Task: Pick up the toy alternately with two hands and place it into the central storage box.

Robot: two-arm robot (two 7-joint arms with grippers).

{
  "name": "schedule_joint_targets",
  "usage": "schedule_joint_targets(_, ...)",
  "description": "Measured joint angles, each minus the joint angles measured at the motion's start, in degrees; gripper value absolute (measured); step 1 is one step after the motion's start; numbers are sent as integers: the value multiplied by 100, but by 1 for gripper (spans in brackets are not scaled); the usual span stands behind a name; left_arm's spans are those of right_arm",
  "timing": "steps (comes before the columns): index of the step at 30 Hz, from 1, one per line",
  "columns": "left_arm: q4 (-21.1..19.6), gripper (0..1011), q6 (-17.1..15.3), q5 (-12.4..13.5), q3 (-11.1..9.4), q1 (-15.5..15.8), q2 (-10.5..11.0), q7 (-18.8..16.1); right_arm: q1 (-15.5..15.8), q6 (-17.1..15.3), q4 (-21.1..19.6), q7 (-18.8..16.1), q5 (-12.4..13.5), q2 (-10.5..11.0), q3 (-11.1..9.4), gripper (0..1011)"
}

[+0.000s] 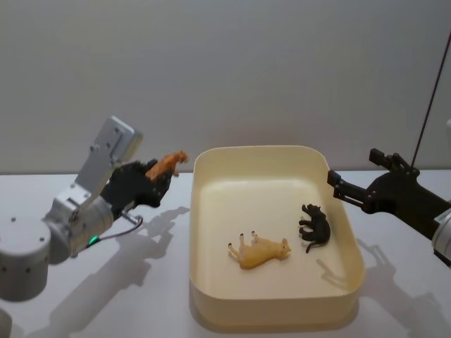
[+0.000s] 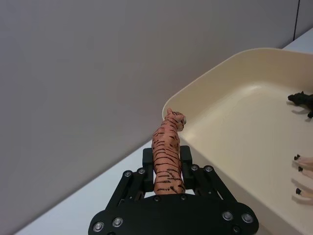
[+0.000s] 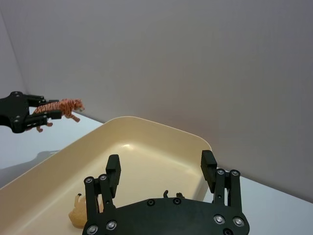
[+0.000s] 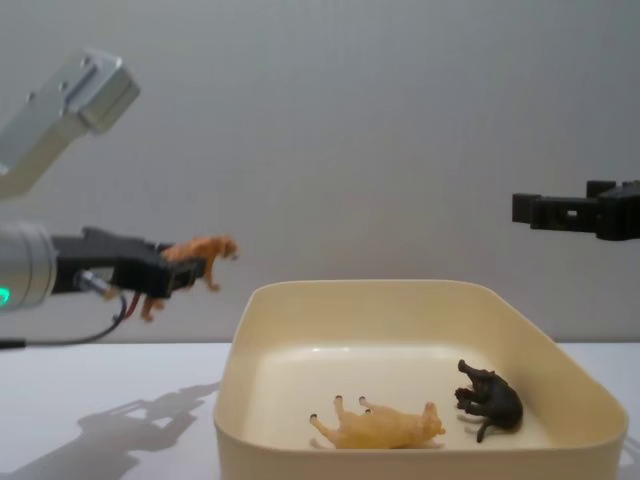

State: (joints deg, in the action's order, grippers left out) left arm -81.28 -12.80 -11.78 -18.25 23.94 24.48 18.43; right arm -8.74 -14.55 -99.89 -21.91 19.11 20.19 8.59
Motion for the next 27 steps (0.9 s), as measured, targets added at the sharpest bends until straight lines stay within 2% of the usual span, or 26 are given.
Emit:
schedule_joint_targets(9, 337, 292, 163, 308, -17, 561, -203, 676, 0, 0, 0, 0, 0, 0, 0, 1001)
schedule_joint_targets(19, 1049, 292, 352, 598, -146, 1299, -542, 1685, 0, 0, 0, 0, 0, 0, 0, 1001)
schedule_joint_targets(27, 1586, 292, 378, 820, -274, 1704, -736, 2478, 0, 0, 0, 0, 0, 0, 0, 1001)
